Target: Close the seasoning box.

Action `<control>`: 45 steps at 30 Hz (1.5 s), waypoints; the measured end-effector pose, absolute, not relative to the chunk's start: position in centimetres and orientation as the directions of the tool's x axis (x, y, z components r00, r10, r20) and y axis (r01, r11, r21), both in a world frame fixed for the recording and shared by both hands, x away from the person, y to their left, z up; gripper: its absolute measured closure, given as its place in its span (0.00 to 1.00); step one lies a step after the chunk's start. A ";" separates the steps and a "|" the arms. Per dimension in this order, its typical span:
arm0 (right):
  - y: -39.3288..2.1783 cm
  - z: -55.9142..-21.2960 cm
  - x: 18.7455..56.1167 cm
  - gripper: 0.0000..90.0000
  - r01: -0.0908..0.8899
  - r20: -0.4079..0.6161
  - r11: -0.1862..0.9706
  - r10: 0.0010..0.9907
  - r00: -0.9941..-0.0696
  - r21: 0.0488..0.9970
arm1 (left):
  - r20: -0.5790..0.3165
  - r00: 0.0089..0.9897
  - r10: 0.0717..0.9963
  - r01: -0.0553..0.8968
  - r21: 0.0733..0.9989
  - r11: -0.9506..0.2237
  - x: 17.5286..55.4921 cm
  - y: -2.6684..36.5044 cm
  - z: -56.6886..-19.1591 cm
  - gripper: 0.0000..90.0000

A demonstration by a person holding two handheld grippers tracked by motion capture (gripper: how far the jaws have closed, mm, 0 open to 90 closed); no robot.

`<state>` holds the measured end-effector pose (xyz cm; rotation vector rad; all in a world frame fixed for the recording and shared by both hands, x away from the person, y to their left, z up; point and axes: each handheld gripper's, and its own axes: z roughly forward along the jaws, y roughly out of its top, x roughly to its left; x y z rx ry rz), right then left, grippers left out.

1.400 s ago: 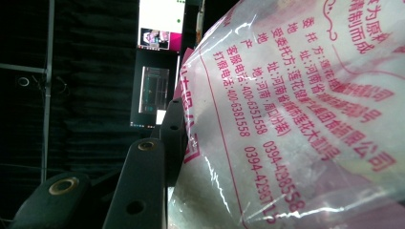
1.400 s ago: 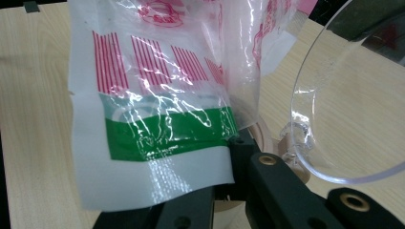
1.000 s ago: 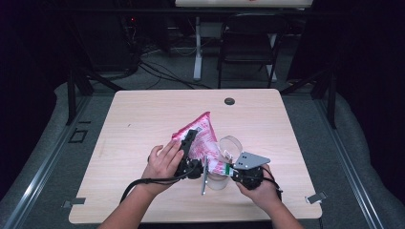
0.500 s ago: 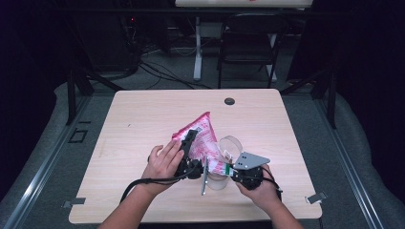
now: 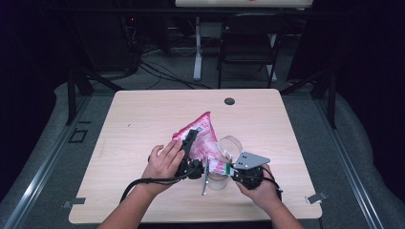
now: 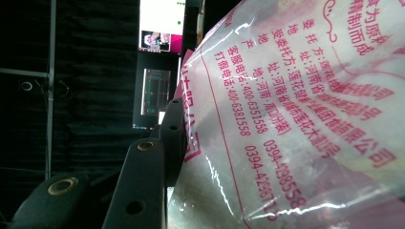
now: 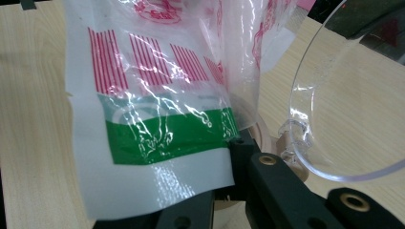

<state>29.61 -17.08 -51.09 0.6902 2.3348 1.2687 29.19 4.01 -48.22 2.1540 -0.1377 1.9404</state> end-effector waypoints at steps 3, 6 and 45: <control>-17.1 -51.1 29.6 1.00 0.232 -0.106 0.468 0.589 -0.801 0.852 | 0.990 0.113 0.085 -0.227 0.109 -0.968 29.2 4.0 -48.2 0.71; -17.1 -51.1 29.6 1.00 0.233 -0.104 0.467 0.590 -0.801 0.853 | 0.990 0.111 0.086 -0.230 0.110 -0.967 29.2 4.0 -48.2 0.71; -17.1 -50.9 29.4 1.00 0.226 -0.124 0.481 0.592 -0.796 0.847 | 0.992 0.115 0.056 -0.220 0.080 -0.972 29.4 4.1 -48.4 0.73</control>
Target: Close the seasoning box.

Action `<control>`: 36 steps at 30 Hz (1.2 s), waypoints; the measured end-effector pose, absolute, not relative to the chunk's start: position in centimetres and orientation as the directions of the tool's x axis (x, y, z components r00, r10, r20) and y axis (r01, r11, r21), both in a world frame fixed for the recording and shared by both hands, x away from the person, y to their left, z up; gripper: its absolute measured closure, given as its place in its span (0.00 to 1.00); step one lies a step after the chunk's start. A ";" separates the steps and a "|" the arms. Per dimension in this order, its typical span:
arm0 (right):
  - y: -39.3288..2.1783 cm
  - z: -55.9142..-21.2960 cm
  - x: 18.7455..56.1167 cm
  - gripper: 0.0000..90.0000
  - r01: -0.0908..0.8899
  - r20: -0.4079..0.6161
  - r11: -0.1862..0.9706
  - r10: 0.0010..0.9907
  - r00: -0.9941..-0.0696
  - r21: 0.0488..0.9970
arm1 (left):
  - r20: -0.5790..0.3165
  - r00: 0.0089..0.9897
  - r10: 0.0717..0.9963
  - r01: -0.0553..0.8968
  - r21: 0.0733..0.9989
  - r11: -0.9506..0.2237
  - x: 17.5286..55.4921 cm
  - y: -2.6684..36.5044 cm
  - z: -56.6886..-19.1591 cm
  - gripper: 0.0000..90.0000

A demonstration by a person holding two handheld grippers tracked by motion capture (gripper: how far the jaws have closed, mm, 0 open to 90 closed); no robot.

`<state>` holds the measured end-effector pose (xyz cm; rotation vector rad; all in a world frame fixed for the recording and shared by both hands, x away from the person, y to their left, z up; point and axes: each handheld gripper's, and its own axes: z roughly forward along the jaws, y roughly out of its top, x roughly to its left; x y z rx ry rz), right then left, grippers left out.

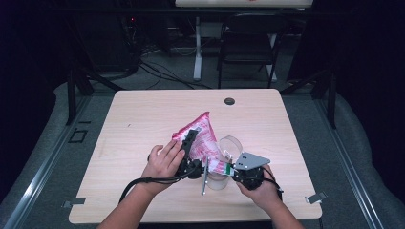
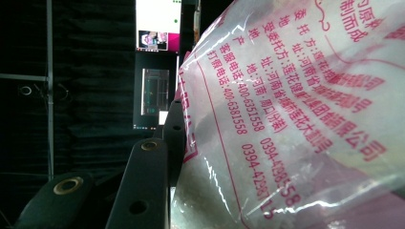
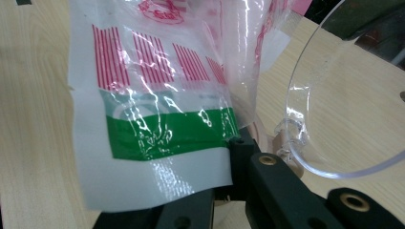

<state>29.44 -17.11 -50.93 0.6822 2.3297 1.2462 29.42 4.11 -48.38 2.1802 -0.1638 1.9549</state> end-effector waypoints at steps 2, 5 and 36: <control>-17.1 -50.9 29.4 1.00 0.226 -0.124 0.480 0.593 -0.795 0.848 | 0.992 0.114 0.057 -0.221 0.081 -0.972 29.4 4.1 -48.4 0.73; -17.1 -50.9 29.5 1.00 0.225 -0.123 0.477 0.594 -0.795 0.850 | 0.992 0.111 0.059 -0.223 0.083 -0.971 29.3 4.1 -48.3 0.73; -17.5 -50.7 29.4 1.00 0.250 -0.068 0.427 0.604 -0.794 0.869 | 0.992 0.119 0.037 -0.197 0.060 -0.979 29.5 4.0 -48.7 0.75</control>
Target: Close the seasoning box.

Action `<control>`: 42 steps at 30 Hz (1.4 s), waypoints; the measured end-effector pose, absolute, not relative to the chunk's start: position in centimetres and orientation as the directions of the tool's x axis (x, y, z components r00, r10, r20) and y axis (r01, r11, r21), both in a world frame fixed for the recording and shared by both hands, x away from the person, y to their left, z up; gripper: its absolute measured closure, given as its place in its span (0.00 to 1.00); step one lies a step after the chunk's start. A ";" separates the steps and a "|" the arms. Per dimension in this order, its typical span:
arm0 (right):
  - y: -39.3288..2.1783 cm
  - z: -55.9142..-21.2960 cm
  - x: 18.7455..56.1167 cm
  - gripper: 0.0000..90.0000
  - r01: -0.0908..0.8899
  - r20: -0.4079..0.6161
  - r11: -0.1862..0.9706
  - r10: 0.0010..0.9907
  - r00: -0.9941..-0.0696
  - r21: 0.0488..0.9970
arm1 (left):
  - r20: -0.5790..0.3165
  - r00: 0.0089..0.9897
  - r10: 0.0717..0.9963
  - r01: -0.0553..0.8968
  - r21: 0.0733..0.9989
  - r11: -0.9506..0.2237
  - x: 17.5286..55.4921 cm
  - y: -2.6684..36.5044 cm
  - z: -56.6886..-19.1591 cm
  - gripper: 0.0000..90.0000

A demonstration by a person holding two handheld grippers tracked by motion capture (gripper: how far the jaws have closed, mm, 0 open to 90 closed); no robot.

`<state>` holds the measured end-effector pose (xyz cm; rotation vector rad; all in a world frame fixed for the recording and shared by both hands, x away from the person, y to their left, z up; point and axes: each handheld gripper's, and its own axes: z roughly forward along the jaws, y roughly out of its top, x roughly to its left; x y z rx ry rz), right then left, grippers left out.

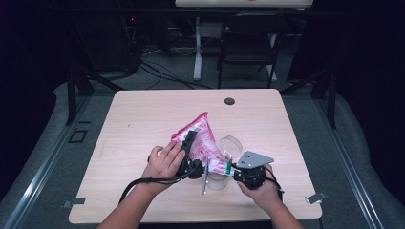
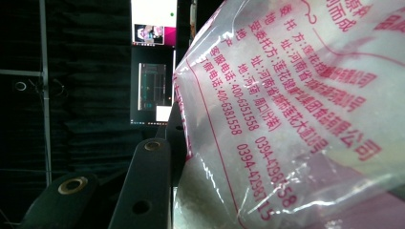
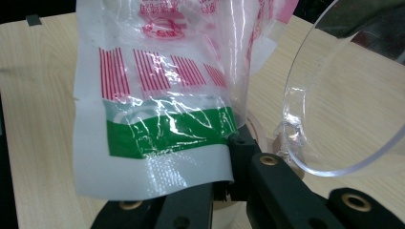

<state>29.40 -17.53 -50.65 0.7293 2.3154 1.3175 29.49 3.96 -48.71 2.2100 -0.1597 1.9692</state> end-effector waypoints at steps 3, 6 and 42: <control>-17.6 -50.5 29.4 1.00 0.253 -0.055 0.412 0.604 -0.795 0.875 | 0.993 0.111 0.037 -0.205 0.059 -0.977 29.6 4.0 -48.8 0.75; -17.7 -50.4 29.4 1.00 0.256 -0.042 0.397 0.605 -0.795 0.882 | 0.993 0.110 0.038 -0.204 0.060 -0.977 29.6 3.9 -48.8 0.75; -17.6 -49.8 28.8 1.00 0.229 -0.033 0.383 0.568 -0.822 0.895 | 0.993 0.117 0.033 -0.191 0.055 -0.980 29.9 3.8 -49.0 0.77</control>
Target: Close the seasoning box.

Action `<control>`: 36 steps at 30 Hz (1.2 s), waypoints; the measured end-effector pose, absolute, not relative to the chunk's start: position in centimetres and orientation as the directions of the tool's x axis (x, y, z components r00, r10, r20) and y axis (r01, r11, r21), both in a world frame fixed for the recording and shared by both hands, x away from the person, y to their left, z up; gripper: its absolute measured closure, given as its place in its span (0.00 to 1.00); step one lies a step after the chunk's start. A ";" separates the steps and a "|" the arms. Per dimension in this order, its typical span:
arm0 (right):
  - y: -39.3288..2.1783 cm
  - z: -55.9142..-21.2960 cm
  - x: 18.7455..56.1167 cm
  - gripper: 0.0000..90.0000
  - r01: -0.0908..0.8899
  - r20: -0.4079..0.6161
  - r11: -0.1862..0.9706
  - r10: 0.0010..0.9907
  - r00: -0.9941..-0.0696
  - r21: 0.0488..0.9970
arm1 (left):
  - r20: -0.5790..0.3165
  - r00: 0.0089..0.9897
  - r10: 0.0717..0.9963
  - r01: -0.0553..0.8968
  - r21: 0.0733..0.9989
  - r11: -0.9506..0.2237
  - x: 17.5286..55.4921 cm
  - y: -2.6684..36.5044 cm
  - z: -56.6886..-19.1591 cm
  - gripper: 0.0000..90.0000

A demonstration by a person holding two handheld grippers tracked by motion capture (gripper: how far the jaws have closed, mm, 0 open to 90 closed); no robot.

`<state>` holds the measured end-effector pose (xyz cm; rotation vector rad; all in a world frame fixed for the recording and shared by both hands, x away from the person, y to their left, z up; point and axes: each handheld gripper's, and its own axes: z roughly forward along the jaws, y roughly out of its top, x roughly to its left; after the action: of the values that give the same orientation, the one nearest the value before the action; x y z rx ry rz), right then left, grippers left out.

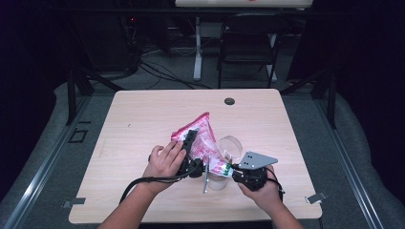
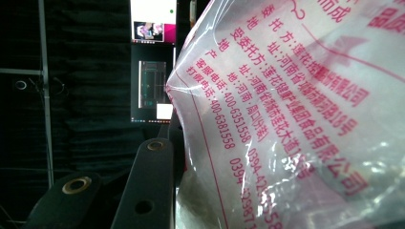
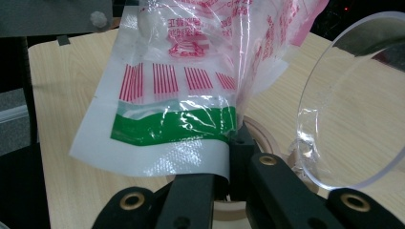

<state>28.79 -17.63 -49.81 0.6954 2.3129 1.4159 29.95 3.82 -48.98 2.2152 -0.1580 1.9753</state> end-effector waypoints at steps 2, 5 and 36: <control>-17.6 -49.8 28.8 1.00 0.226 -0.033 0.385 0.562 -0.827 0.895 | 0.993 0.116 0.032 -0.196 0.054 -0.979 30.0 3.8 -49.0 0.77; -17.6 -49.8 28.7 1.00 0.223 -0.032 0.388 0.554 -0.832 0.894 | 0.992 0.121 0.035 -0.196 0.058 -0.979 30.1 3.9 -49.1 0.77; -17.5 -50.4 29.3 1.00 0.217 -0.100 0.453 0.579 -0.809 0.865 | 0.994 0.104 0.041 -0.203 0.061 -0.977 29.7 3.8 -48.5 0.75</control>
<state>29.27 -17.54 -50.41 0.6718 2.3262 1.3036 29.70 3.84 -48.47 2.1908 -0.1635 1.9815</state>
